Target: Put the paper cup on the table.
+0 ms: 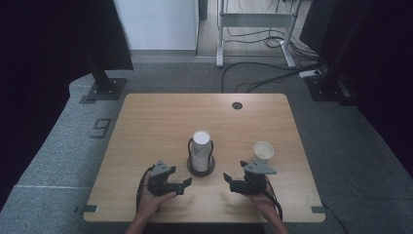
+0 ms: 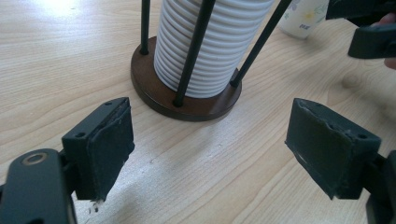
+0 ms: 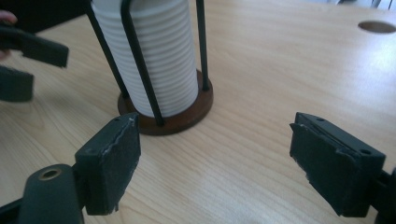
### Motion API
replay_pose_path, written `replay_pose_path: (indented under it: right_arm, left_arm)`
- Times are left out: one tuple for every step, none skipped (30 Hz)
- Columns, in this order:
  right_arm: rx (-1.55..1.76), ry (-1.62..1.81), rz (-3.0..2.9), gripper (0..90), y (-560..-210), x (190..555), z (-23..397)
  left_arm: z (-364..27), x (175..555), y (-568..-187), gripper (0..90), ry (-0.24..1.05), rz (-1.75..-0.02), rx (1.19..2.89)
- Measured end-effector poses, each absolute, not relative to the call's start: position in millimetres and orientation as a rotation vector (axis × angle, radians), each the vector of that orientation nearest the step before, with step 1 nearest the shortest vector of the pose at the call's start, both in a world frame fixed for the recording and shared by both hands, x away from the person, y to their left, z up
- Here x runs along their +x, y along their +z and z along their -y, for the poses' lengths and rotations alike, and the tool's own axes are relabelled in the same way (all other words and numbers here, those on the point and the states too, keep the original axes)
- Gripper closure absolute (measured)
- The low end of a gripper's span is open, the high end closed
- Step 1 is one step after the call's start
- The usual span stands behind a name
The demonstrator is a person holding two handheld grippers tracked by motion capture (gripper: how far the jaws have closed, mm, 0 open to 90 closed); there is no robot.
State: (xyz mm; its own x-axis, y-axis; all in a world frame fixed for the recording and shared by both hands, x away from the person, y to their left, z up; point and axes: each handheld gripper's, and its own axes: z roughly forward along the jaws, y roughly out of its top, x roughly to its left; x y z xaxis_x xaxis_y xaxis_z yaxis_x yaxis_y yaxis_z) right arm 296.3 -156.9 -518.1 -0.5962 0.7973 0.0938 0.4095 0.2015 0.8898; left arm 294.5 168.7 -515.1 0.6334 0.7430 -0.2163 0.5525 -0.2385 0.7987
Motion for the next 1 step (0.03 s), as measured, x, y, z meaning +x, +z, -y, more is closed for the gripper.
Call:
replay_pose_path:
  right_arm:
    - [1.133, 1.343, -2.102, 15.7, -520.8, 297.6, 156.3]
  left_arm:
    - [-168.7, 294.5, -515.1, 14.9, 0.257, -1.024, 1.923]
